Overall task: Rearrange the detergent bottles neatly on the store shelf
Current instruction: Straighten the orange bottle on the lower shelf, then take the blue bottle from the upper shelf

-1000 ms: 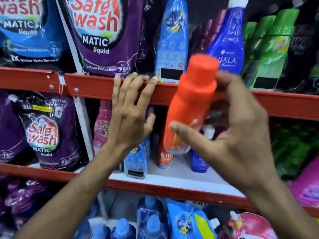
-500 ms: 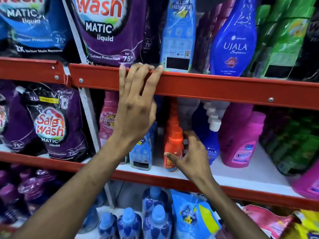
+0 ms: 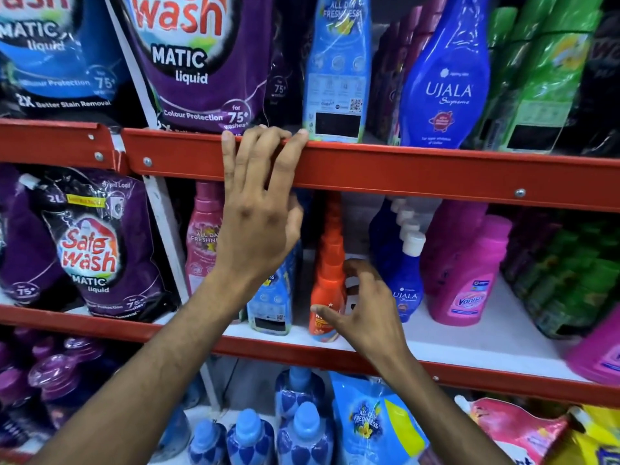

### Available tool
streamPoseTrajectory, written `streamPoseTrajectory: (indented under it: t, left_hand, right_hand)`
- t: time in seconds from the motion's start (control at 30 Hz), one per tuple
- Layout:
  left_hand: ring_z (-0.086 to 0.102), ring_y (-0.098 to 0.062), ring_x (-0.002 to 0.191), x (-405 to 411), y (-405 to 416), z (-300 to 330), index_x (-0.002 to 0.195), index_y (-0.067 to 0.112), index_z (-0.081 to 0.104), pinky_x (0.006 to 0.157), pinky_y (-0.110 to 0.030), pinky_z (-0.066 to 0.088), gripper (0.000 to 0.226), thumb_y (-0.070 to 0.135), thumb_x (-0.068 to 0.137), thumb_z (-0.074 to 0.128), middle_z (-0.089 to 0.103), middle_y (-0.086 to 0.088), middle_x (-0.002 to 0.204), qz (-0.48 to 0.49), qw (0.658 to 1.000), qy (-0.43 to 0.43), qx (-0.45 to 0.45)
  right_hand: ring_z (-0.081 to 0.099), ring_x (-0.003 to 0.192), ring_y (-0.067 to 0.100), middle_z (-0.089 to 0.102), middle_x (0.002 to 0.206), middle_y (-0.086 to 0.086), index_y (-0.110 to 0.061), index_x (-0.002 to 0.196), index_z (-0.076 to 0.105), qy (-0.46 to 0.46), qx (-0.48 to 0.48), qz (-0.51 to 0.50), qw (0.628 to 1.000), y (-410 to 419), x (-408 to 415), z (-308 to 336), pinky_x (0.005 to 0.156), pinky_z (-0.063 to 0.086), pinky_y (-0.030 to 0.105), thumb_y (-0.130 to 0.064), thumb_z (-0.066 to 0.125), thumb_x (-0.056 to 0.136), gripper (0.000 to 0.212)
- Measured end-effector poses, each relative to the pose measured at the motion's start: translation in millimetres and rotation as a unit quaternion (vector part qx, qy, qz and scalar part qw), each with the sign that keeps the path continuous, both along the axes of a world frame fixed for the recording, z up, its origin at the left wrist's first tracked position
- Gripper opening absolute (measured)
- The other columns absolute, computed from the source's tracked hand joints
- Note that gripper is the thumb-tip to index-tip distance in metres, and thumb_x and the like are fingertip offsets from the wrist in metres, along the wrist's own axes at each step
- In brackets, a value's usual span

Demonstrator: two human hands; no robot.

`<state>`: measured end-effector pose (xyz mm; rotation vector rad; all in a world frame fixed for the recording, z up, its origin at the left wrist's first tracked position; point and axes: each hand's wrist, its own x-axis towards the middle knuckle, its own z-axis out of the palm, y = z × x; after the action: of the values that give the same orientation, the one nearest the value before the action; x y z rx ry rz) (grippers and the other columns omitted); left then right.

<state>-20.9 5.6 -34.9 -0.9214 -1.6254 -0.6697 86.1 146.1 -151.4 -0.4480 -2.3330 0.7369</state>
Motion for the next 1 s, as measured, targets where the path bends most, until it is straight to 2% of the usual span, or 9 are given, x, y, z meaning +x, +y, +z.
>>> streamPoseTrajectory:
  t: [0.1, 0.17, 0.23, 0.33, 0.4, 0.57, 0.73, 0.9, 1.0]
  left_hand:
    - [0.040, -0.036, 0.144, -1, 2, 2, 0.149, 0.005, 0.046, 0.128, -0.063, 0.014, 0.075, -0.004, 0.078, 0.069, 0.053, -0.018, 0.143, -0.003, 1.000, -0.003, 0.000]
    - [0.040, -0.037, 0.145, 2, -4, -4, 0.149, 0.006, 0.046, 0.128, -0.062, 0.014, 0.075, -0.002, 0.078, 0.070, 0.053, -0.018, 0.144, -0.001, 1.000, -0.020, -0.002]
    - [0.040, -0.038, 0.145, 3, -13, -10, 0.149, 0.006, 0.046, 0.128, -0.062, 0.014, 0.075, 0.002, 0.078, 0.071, 0.052, -0.018, 0.144, 0.002, 1.000, -0.025, -0.014]
    - [0.041, -0.038, 0.145, -2, -13, -9, 0.147, 0.007, 0.048, 0.129, -0.060, 0.014, 0.071, 0.012, 0.081, 0.070, 0.053, -0.018, 0.143, 0.001, 0.999, -0.034, -0.014]
    - [0.042, -0.037, 0.145, 16, 24, 28, 0.145, 0.007, 0.051, 0.128, -0.061, 0.016, 0.066, 0.019, 0.082, 0.069, 0.055, -0.017, 0.142, -0.052, 0.998, 0.001, 0.040]
    - [0.041, -0.036, 0.147, 22, 23, 14, 0.143, 0.007, 0.054, 0.127, -0.063, 0.015, 0.066, 0.027, 0.082, 0.070, 0.055, -0.015, 0.145, -0.014, 0.999, -0.014, 0.039]
    - [0.037, -0.038, 0.150, 36, 32, 4, 0.145, 0.006, 0.052, 0.125, -0.067, 0.017, 0.073, 0.024, 0.078, 0.074, 0.049, -0.017, 0.153, -0.025, 1.000, 0.015, -0.006]
    - [0.037, -0.036, 0.150, 43, 50, 11, 0.147, 0.004, 0.051, 0.125, -0.067, 0.017, 0.074, 0.026, 0.079, 0.071, 0.051, -0.014, 0.152, -0.021, 0.999, 0.028, -0.009]
    - [0.041, -0.035, 0.147, 42, 53, 10, 0.146, 0.005, 0.051, 0.127, -0.065, 0.015, 0.074, 0.027, 0.078, 0.071, 0.055, -0.012, 0.149, -0.008, 1.000, 0.024, -0.017]
  right_hand:
    - [0.063, 0.099, 0.017, 0.061, 0.112, -0.006, -0.027, 0.122, 0.054, 0.069, 0.065, -0.016, 0.995, -3, 12, 20, 0.080, 0.057, 0.042, -0.060, 0.076, 0.076, 0.060]
    - [0.062, 0.093, 0.018, 0.063, 0.105, -0.002, -0.018, 0.112, 0.063, 0.186, 0.117, -0.023, 0.975, -11, 23, 38, 0.079, 0.056, 0.036, -0.042, 0.075, 0.085, 0.039]
    - [0.060, 0.093, 0.023, 0.066, 0.101, 0.006, -0.008, 0.103, 0.069, 0.278, 0.201, -0.038, 0.939, -14, 34, 59, 0.086, 0.047, 0.027, -0.026, 0.073, 0.088, 0.024]
    - [0.060, 0.096, 0.031, 0.068, 0.100, 0.015, -0.003, 0.100, 0.070, 0.332, 0.271, -0.068, 0.901, -7, 38, 106, 0.095, 0.032, 0.023, -0.020, 0.071, 0.088, 0.021]
    - [0.059, 0.103, 0.032, 0.066, 0.105, 0.016, -0.003, 0.105, 0.069, 0.420, 0.306, -0.166, 0.838, 25, 67, 167, 0.100, 0.028, 0.022, -0.022, 0.071, 0.087, 0.026]
    - [0.052, 0.118, 0.034, 0.056, 0.129, 0.015, -0.006, 0.128, 0.054, 0.350, 0.212, -0.202, 0.890, 31, 56, 215, 0.107, 0.038, 0.039, -0.043, 0.069, 0.081, 0.062]
    - [0.049, 0.126, 0.032, 0.047, 0.139, 0.012, -0.007, 0.139, 0.042, 0.258, 0.167, -0.192, 0.932, 32, 33, 219, 0.106, 0.043, 0.041, -0.061, 0.075, 0.072, 0.092]
    - [0.053, 0.121, 0.031, 0.047, 0.135, 0.006, -0.014, 0.136, 0.042, 0.215, 0.156, -0.187, 0.946, 35, 30, 222, 0.092, 0.048, 0.043, -0.064, 0.082, 0.063, 0.097]
    - [0.055, 0.117, 0.030, 0.050, 0.131, 0.005, -0.014, 0.133, 0.045, 0.231, 0.158, -0.179, 0.943, 38, 30, 223, 0.092, 0.048, 0.041, -0.062, 0.082, 0.063, 0.093]
